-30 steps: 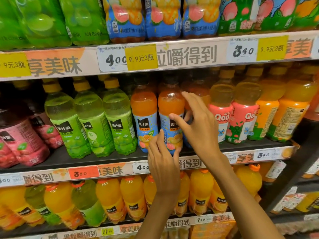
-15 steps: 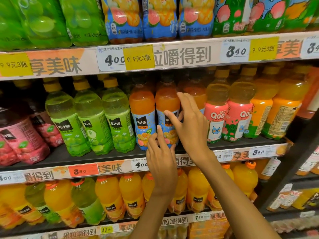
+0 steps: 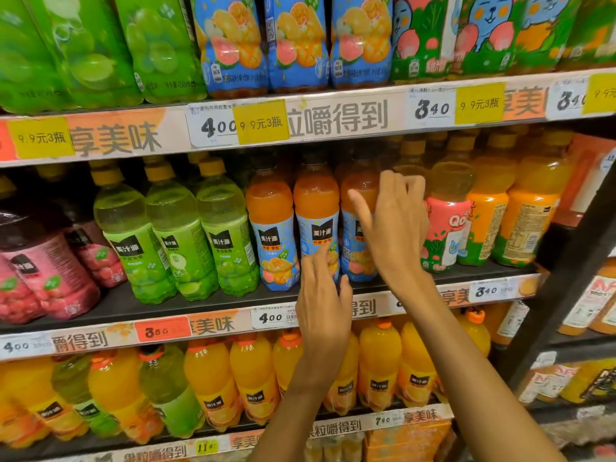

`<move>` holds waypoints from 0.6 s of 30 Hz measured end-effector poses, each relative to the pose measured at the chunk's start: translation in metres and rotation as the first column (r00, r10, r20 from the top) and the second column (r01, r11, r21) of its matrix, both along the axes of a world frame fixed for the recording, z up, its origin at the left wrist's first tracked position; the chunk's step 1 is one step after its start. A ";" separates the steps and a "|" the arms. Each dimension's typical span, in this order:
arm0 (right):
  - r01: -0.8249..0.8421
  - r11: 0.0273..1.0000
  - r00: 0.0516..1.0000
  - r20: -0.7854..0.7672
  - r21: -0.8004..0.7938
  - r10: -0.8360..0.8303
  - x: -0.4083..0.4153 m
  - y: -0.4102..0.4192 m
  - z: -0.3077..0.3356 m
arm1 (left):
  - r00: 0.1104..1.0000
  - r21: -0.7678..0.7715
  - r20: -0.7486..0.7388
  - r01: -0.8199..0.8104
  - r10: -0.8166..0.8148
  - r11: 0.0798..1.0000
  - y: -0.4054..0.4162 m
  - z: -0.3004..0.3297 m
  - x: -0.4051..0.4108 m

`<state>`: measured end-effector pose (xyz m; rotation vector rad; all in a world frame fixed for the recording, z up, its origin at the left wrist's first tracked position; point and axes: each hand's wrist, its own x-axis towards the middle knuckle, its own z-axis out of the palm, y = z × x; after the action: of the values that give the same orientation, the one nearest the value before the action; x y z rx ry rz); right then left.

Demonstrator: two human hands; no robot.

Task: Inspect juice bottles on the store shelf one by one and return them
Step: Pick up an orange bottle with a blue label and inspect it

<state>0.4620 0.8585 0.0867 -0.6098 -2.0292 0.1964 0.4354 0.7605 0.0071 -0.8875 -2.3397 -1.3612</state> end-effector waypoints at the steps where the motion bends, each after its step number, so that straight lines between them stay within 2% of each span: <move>1: 0.027 1.000 1.000 -0.014 0.005 -0.027 0.002 0.001 0.001 | 1.000 0.002 0.007 0.024 -0.024 1.000 -0.001 -0.001 0.000; 3: -0.005 1.000 0.996 -0.093 -0.002 0.005 0.004 0.001 -0.001 | 0.997 0.021 0.020 0.069 -0.070 0.997 -0.002 -0.002 0.001; 6: -0.218 0.975 0.954 -0.218 -0.040 0.205 0.012 -0.005 -0.004 | 0.986 0.077 0.050 0.157 -0.161 0.985 -0.003 -0.004 0.003; 9: -0.488 0.861 0.852 -0.290 -0.141 0.436 0.018 -0.012 -0.012 | 0.965 0.166 0.138 0.202 -0.225 0.965 -0.003 -0.004 0.005; 11: -0.607 0.763 0.783 -0.330 -0.221 0.527 0.021 -0.015 -0.017 | 0.954 0.182 0.151 0.230 -0.259 0.956 -0.003 -0.004 0.006; 14: -0.676 0.679 0.729 -0.389 -0.286 0.563 0.024 -0.018 -0.018 | 0.944 0.181 0.143 0.272 -0.299 0.945 -0.005 -0.004 0.007; 18: -0.694 0.679 0.692 -0.479 -0.237 0.540 0.032 -0.026 -0.016 | 0.922 0.229 0.142 0.323 -0.360 0.918 -0.010 -0.006 0.007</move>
<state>0.4944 0.8323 0.0711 -0.0527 -1.7453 1.0993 0.4428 0.7504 0.0009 -1.1975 -2.1876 -1.8546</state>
